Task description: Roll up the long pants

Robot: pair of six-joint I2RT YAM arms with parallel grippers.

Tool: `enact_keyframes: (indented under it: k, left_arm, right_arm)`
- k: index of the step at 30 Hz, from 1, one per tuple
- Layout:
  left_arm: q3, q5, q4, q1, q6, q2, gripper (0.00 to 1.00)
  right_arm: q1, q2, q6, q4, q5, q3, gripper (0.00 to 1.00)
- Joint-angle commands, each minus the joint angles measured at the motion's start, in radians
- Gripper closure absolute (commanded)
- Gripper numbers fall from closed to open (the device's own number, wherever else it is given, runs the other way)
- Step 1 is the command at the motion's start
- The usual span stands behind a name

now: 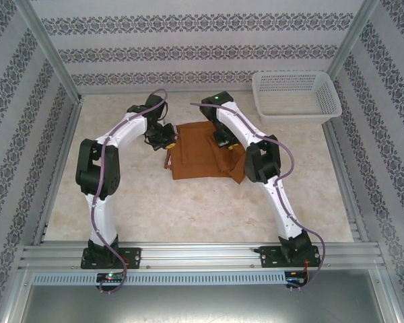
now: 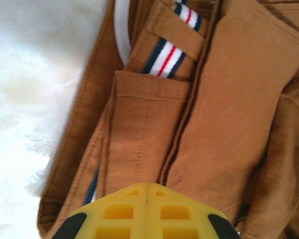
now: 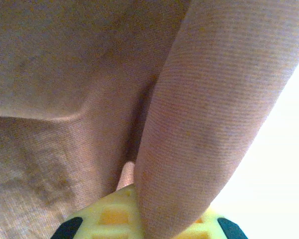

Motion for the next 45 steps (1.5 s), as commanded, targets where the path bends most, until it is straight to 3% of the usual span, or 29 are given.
enact_keyframes:
  k: [1, 14, 22, 32, 45]
  left_arm:
    - [0.009, 0.026, 0.039, -0.023, -0.023, 0.002, 1.00]
    - [0.070, 0.026, 0.004, -0.037, -0.010, 0.037, 1.00]
    - [0.079, 0.023, -0.011, -0.037, -0.004, 0.034, 1.00]
    - [0.089, 0.010, -0.033, -0.037, 0.007, 0.028, 1.00]
    - [0.068, 0.006, -0.026, -0.036, 0.003, 0.023, 1.00]
  right_arm:
    - [-0.025, -0.085, 0.017, -0.004, -0.066, 0.020, 1.00]
    - [-0.191, -0.215, -0.073, -0.096, 0.079, 0.061, 1.00]
    - [-0.186, -0.204, -0.069, -0.119, 0.251, 0.096, 1.00]
    - [0.019, -0.047, 0.008, -0.048, 0.117, 0.120, 1.00]
    - [0.085, 0.003, 0.117, 0.184, -0.292, 0.061, 1.00]
